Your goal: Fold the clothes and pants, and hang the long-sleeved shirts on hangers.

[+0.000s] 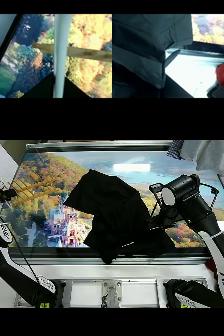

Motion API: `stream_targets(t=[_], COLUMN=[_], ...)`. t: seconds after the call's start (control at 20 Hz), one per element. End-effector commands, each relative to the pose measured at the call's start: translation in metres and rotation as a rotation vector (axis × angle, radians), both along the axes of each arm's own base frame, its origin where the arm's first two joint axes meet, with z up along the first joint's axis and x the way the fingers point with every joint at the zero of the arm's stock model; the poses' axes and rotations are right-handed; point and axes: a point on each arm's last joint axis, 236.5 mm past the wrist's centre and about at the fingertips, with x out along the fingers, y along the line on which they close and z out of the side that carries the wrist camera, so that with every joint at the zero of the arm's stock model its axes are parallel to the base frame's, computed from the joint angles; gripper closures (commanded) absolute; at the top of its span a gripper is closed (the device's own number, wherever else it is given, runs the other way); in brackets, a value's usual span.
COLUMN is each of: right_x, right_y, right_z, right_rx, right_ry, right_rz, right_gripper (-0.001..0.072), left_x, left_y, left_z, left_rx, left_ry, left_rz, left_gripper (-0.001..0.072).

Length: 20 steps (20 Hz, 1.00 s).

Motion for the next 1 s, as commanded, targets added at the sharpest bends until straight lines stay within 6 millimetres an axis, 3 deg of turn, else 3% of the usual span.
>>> stream_targets(t=[0.0, 0.2, 0.3, 0.4, 0.5, 0.65, 0.7, 0.8, 0.95], right_x=[0.000, 0.000, 0.000, 0.000, 0.000, 0.000, 0.000, 0.000, 0.000], right_y=[0.000, 0.000, 0.000, 0.000, 0.000, 0.000, 0.000, 0.000, 0.000], right_z=[0.000, 0.000, 0.000, 0.000, 0.000, 0.000, 0.000, 0.000, 0.000], right_rx=[-0.001, -0.001, 0.000, 0.000, 0.000, 0.000, 0.000, -0.001, 0.000], right_ry=[0.001, 0.001, 0.001, 0.001, 0.001, 0.001, 0.001, 0.001, 0.001], right_rz=[0.001, 0.001, 0.001, 0.001, 0.001, 0.001, 0.001, 0.001, 0.001], right_gripper=[0.0700, 0.0700, 0.0700, 0.0700, 0.0700, 0.0700, 0.0700, 0.0700, 0.0700], left_x=[0.003, 0.014, 0.018, 0.016, 0.007, -0.035, -0.054, -0.089, -0.096], left_y=[-0.014, -0.057, -0.095, -0.153, -0.226, -0.333, -0.356, -0.384, -0.418], left_z=[0.054, 0.130, 0.166, 0.188, 0.200, 0.209, 0.208, 0.198, 0.195], left_rx=[0.038, 0.097, 0.139, 0.093, 0.002, -0.136, -0.176, -0.232, -0.232], left_ry=[-0.061, -0.152, -0.166, -0.167, -0.148, -0.074, -0.020, 0.112, 0.139], left_rz=[-0.019, -0.116, -0.220, -0.371, -0.613, -1.004, -1.075, -1.160, -1.252], left_gripper=[0.0694, 0.0694, 0.0694, 0.0694, 0.0694, 0.0694, 0.0694, 0.0694, 0.0695])
